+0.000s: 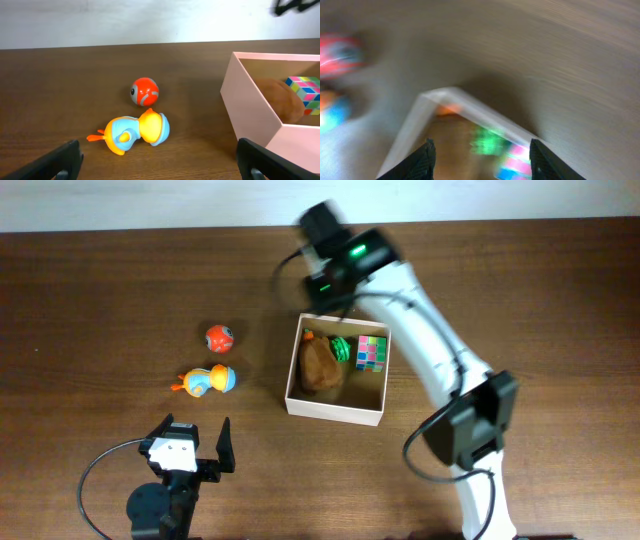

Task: Pack container
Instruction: 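Open the right gripper and withdraw it to the right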

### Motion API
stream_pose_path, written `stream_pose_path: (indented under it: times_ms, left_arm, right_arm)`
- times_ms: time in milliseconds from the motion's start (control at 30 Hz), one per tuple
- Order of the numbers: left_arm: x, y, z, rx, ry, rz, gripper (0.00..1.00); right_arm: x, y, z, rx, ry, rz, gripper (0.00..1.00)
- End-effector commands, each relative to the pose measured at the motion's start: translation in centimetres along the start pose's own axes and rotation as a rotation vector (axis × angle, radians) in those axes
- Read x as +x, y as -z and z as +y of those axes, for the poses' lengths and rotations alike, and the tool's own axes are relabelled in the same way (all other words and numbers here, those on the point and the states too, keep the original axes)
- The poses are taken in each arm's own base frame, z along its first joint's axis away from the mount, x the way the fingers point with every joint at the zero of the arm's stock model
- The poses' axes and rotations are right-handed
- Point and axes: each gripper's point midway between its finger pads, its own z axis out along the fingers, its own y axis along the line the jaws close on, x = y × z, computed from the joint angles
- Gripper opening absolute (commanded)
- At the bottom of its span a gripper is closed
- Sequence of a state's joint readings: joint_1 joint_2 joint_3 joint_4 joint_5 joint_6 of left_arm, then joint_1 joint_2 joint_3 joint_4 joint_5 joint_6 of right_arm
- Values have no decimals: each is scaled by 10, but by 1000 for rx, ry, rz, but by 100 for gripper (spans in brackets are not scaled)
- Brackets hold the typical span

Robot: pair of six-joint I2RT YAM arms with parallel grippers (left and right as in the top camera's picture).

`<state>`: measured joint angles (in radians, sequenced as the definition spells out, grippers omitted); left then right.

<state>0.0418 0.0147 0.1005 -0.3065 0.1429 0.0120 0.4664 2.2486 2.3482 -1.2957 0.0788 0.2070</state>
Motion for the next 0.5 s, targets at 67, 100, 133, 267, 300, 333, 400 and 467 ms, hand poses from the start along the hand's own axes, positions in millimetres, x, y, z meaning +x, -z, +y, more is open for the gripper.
stream_pose_path:
  times_ms: [67, 100, 133, 267, 300, 333, 400, 467]
  left_arm:
    - [0, 0, 0, 3, -18, -5, 99]
    - [0, 0, 0, 3, -18, -5, 99]
    - [0, 0, 0, 3, -19, -5, 99]
    - [0, 0, 0, 3, -18, -5, 99]
    - [0, 0, 0, 3, -18, -5, 99]
    - [0, 0, 0, 3, -18, -5, 99]
    - [0, 0, 0, 4, -18, -5, 99]
    - [0, 0, 0, 4, -18, -5, 99]
  right_arm:
    - [6, 0, -129, 210, -391, 24, 65]
    - [10, 1, -148, 226, -443, 33, 68]
    - [15, 2, -166, 242, -486, 45, 68]
    - [39, -2, -222, 280, -623, 102, 73]
    - [46, -5, -229, 276, -642, 122, 74]
    - [52, -9, -234, 269, -658, 145, 75]
    - [67, -17, -240, 276, -667, 193, 79]
    - [80, -26, -245, 287, -676, 230, 86]
